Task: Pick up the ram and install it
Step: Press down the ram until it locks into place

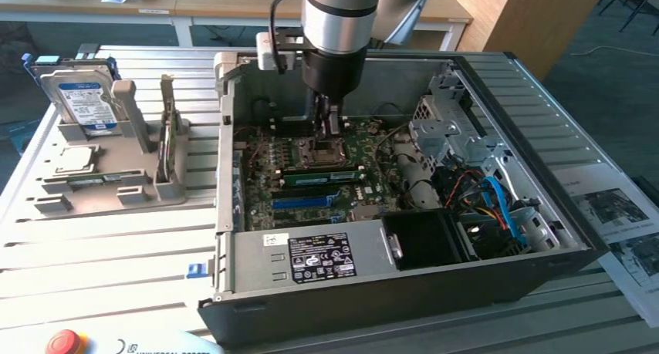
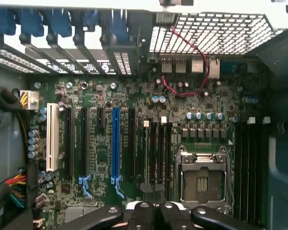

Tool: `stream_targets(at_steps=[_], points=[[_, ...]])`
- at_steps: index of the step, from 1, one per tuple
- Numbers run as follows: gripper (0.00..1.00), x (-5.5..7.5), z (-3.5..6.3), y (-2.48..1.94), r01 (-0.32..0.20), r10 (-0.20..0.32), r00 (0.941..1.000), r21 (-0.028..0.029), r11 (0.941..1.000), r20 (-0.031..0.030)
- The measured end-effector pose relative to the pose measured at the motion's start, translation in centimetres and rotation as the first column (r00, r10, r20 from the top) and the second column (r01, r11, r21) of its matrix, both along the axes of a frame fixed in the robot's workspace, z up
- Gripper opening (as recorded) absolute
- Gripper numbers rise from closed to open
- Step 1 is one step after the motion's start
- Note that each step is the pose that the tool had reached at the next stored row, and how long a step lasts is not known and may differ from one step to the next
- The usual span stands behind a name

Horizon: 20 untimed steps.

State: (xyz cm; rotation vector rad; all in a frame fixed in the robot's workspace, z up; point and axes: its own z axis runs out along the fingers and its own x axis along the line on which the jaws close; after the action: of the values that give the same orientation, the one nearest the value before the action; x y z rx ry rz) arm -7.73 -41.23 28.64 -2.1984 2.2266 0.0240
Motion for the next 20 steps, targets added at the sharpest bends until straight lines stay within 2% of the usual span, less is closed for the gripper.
stream_targets(at_steps=[5,11,20], points=[[0.10,0.9,0.02,-0.01,0.000,0.000,1.0000,-0.0002,1.0000,-0.0017],[0.10,1.0,0.08,0.00,0.000,0.000,1.0000,-0.0003,1.0000,-0.0018],[0.10,1.0,2.27,0.00,0.000,0.000,1.0000,-0.0001,1.0000,-0.0016]])
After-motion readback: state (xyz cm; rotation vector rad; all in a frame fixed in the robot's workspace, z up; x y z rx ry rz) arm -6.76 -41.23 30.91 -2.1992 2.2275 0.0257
